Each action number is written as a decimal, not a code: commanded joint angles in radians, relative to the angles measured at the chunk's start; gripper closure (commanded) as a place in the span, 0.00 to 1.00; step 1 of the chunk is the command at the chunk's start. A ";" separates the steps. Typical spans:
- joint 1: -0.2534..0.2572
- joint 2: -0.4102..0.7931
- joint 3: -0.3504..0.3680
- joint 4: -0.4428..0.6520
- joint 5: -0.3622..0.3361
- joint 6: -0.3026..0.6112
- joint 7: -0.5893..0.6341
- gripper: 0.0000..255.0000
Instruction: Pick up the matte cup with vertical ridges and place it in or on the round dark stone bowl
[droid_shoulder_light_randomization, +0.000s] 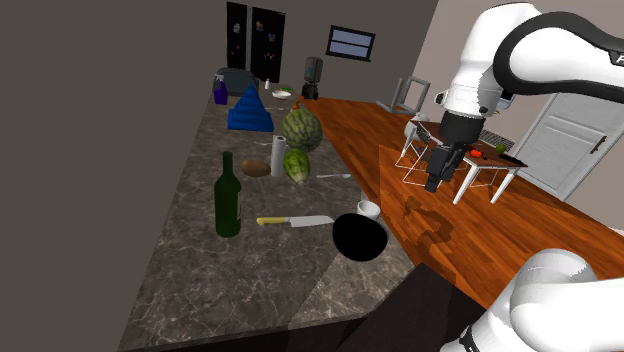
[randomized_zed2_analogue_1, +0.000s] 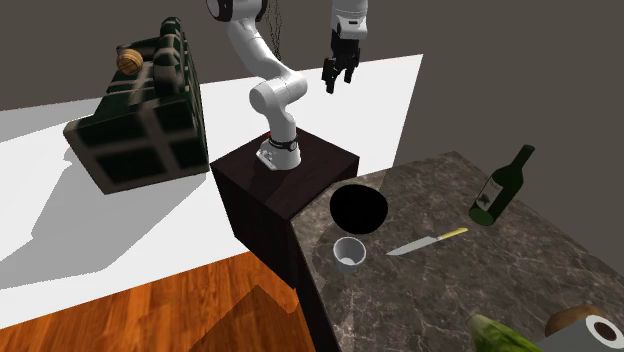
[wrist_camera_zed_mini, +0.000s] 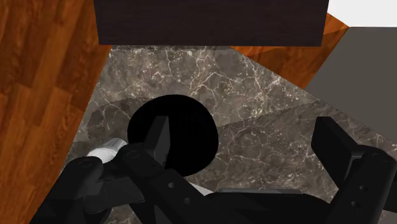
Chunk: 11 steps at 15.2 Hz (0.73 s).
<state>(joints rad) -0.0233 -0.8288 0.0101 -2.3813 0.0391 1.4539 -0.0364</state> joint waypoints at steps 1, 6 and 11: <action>0.000 0.000 0.000 0.000 0.000 0.000 0.000 0.00; -0.022 0.096 -0.083 -0.044 -0.047 0.135 -0.095 0.00; -0.041 0.228 -0.164 -0.054 -0.078 0.271 -0.188 0.00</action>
<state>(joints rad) -0.0607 -0.6280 -0.1376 -2.4330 -0.0337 1.6956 -0.2048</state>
